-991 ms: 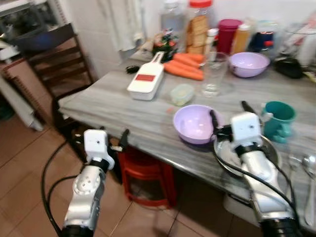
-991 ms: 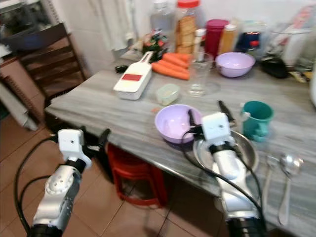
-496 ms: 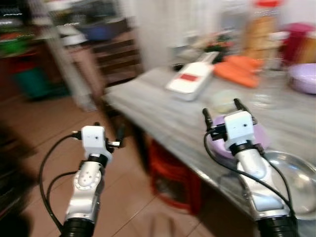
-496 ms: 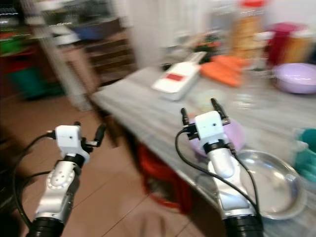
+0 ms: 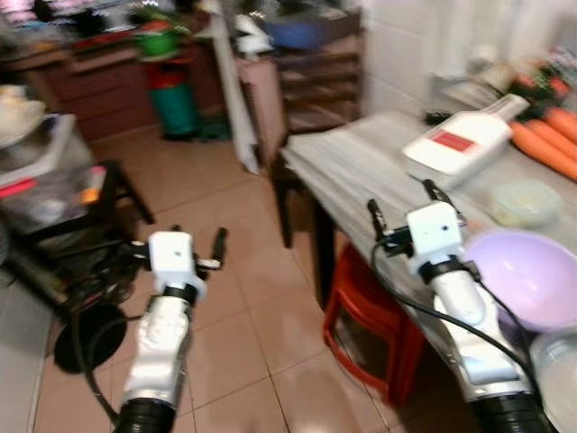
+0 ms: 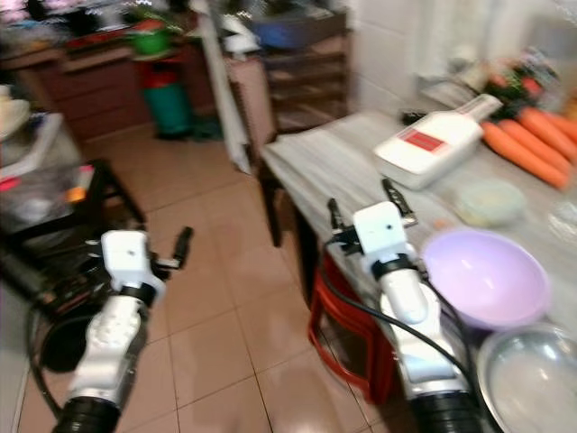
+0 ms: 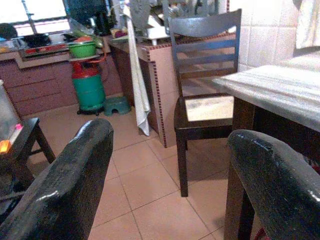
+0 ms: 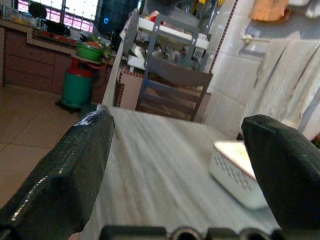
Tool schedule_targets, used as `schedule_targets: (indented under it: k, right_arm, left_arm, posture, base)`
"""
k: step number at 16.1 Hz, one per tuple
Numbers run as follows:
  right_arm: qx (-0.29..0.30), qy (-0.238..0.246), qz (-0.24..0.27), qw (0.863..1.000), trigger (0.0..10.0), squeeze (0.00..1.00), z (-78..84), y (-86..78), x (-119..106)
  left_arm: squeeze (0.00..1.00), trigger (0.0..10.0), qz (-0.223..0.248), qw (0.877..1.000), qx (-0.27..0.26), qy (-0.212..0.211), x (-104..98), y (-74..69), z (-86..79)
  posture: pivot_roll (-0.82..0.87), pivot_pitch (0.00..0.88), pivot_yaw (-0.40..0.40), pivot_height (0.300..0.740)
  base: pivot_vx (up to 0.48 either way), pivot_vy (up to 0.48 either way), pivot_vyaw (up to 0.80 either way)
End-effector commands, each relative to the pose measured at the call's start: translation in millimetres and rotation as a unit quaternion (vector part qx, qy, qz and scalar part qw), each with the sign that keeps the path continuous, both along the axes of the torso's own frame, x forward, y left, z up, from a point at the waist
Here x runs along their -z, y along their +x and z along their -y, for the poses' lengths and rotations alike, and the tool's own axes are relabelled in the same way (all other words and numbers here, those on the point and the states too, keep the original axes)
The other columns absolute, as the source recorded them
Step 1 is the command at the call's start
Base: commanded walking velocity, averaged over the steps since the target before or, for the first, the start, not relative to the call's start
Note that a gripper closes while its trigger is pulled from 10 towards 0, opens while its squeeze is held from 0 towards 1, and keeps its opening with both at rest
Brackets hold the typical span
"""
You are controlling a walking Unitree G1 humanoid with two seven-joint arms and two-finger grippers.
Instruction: Setting the table
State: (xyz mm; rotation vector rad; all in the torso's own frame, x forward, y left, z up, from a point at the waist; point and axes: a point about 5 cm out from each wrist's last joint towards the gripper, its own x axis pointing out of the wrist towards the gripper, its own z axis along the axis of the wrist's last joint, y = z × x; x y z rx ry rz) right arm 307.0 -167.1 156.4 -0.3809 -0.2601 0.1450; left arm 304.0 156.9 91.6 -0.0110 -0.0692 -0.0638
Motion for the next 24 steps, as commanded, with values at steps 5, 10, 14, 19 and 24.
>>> schedule_targets:
  k: [5, 10, 14, 19, 24]
  right_arm:
    - [-0.020, 0.005, 0.005, 1.000, 10.0, 0.00, -11.4, -1.6, -1.8]
    - [-0.027, 0.009, -0.001, 1.000, 10.0, 0.00, -12.9, -0.2, 0.2]
    - [-0.046, 0.039, -0.025, 0.998, 10.0, 0.00, -20.9, 6.3, 8.6]
    - [-0.075, 0.052, -0.054, 0.994, 10.0, 0.00, -34.7, 13.9, 19.3]
    - [-0.056, 0.083, -0.071, 0.992, 10.0, 0.00, -30.6, 15.5, 28.3]
  left_arm:
    - [0.00, 10.0, -0.002, 0.999, -0.040, 0.026, 2.5, 0.6, -14.4]
    - [0.00, 10.0, -0.004, 0.998, -0.057, 0.022, 4.5, 1.2, -16.5]
    - [0.00, 10.0, -0.005, 0.997, -0.081, 0.020, 9.0, -3.3, -19.4]
    - [0.00, 10.0, -0.009, 0.993, -0.121, 0.008, 16.2, -13.6, -26.7]
    - [0.00, 10.0, -0.027, 0.993, -0.118, 0.009, 24.6, -17.9, -22.5]
  posture:
    - [-0.08, 0.000, 0.126, 0.740]
    - [-0.07, 0.000, 0.102, 0.740]
    - [-0.03, 0.000, 0.050, 0.740]
    - [0.03, 0.000, -0.009, 0.740]
    - [0.03, 0.000, 0.004, 0.740]
  base:
    - [0.000, 0.000, 0.80]
    - [0.000, 0.000, 0.80]
    - [0.000, 0.000, 0.20]
    - [0.000, 0.000, 0.00]
    - [0.000, 0.124, 0.00]
